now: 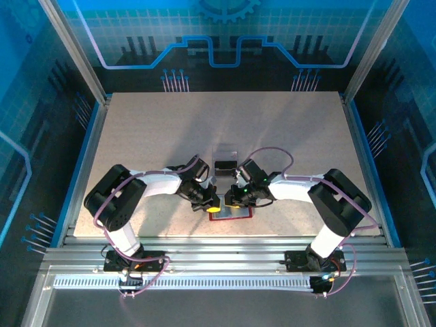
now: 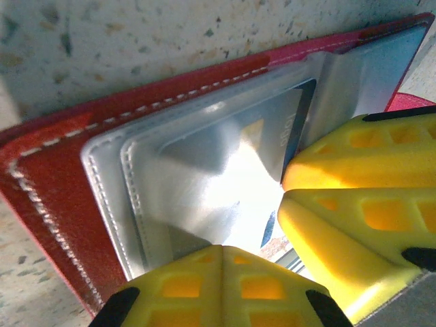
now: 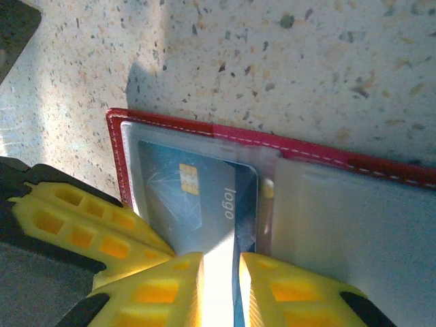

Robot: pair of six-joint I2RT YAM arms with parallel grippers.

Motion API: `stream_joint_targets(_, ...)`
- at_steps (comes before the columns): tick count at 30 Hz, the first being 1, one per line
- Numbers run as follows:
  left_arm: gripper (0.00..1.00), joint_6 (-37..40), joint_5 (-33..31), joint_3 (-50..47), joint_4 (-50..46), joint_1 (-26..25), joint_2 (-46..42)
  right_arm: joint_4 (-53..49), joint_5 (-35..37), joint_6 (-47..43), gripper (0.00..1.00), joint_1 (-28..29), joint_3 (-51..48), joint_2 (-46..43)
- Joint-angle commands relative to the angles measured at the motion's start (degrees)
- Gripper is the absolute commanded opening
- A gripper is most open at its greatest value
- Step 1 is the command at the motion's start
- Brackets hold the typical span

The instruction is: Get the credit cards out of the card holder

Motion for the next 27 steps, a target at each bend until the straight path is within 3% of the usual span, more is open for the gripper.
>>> stream_joint_targets(1,0.02,1.3,-1.5,0.7,-3.1,-0.3,-0.6,-5.4,3.2,-1.3,0.22,-0.5,1.1,0.2)
stream_joint_targets(21,0.02,3.9,-4.1,1.9,-7.1,1.2,-2.5,-1.5,-1.9,2.6,0.24,-0.5,0.6,-4.7)
stream_joint_targets(27,0.08,2.2,-2.7,2.5,-5.5,1.2,-4.9,0.5,-2.9,4.1,0.25,-0.5,-0.2,-4.6)
